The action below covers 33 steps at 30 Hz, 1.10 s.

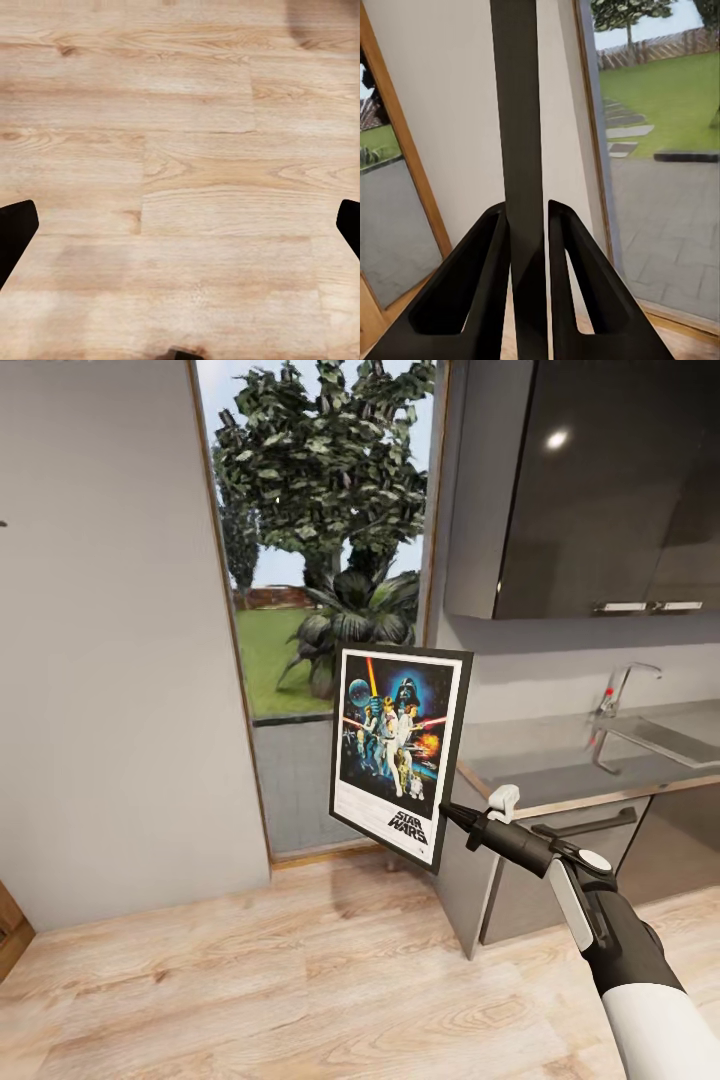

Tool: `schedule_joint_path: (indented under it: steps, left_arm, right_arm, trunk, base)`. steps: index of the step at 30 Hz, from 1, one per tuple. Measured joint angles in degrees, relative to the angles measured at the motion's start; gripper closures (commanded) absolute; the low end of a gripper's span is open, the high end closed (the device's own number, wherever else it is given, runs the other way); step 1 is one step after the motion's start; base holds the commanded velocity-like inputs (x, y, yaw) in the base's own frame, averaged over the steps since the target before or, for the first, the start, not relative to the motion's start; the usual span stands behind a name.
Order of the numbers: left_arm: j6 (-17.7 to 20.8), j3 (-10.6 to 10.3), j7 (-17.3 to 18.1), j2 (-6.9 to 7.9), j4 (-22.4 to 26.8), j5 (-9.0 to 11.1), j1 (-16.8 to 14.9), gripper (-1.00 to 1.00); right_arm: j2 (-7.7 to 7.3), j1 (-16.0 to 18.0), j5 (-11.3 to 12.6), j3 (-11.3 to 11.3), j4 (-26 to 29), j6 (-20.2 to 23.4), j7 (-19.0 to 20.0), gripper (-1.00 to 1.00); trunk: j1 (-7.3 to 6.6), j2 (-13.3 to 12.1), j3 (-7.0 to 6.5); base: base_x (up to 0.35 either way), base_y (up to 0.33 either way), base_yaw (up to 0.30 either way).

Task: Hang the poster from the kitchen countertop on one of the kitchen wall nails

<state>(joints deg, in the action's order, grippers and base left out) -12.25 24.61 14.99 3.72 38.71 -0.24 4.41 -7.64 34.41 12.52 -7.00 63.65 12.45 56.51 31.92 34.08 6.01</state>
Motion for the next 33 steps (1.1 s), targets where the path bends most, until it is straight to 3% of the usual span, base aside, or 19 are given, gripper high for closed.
schedule_joint_path:
  steps: [28, 33]
  left_arm:
    - [0.0, 0.0, 0.0, 0.0, 0.0, 0.0, 0.0, -1.0]
    - [0.0, 0.0, 0.0, 0.0, 0.0, 0.0, 0.0, -1.0]
  right_arm:
    - [0.0, 0.0, 0.1, -0.1, 0.0, 0.0, 0.0, 1.0]
    - [0.0, 0.0, 0.1, -0.1, 0.0, 0.0, 0.0, 1.0]
  trunk:
    - [-6.16, -11.3, -5.04]
    - [-6.17, -11.3, -5.05]
  base:
    - [0.0, 0.0, 0.0]
    - [0.0, 0.0, 0.0]
